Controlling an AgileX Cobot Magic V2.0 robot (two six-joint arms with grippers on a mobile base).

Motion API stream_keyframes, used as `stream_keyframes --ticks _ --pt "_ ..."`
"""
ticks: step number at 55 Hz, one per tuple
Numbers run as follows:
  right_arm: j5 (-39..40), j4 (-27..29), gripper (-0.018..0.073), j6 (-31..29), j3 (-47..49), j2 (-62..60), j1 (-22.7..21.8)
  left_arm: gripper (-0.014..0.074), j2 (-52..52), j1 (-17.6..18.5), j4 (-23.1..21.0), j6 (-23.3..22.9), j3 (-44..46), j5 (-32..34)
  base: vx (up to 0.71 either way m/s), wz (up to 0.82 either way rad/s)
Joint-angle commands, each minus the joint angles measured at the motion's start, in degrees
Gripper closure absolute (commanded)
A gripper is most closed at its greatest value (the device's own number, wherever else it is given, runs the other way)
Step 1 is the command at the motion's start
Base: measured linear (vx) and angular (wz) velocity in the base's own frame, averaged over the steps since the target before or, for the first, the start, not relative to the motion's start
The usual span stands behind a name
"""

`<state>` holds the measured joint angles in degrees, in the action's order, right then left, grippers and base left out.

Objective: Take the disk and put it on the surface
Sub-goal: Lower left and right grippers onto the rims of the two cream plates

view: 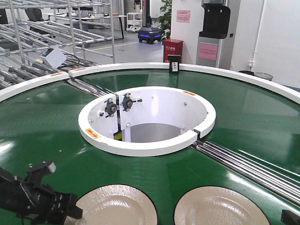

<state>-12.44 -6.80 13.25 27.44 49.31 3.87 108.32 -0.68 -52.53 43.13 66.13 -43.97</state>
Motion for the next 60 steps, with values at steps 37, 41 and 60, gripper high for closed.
stream_keyframes --ticks 37,41,60 --pt "-24.3 3.8 -0.0006 -0.8 25.3 24.5 -2.5 0.0607 2.1 0.0 -13.7 2.8 2.5 -15.3 0.0 0.0" --pt "-27.0 8.3 -0.0005 -5.6 30.5 30.6 -5.8 0.0606 2.0 0.0 -13.8 2.6 2.5 -16.0 0.0 0.0" --pt "-35.5 53.5 -0.0005 -45.5 37.5 51.6 -21.2 0.0604 -0.1 0.0 -13.7 2.6 2.5 -15.1 0.0 0.0"
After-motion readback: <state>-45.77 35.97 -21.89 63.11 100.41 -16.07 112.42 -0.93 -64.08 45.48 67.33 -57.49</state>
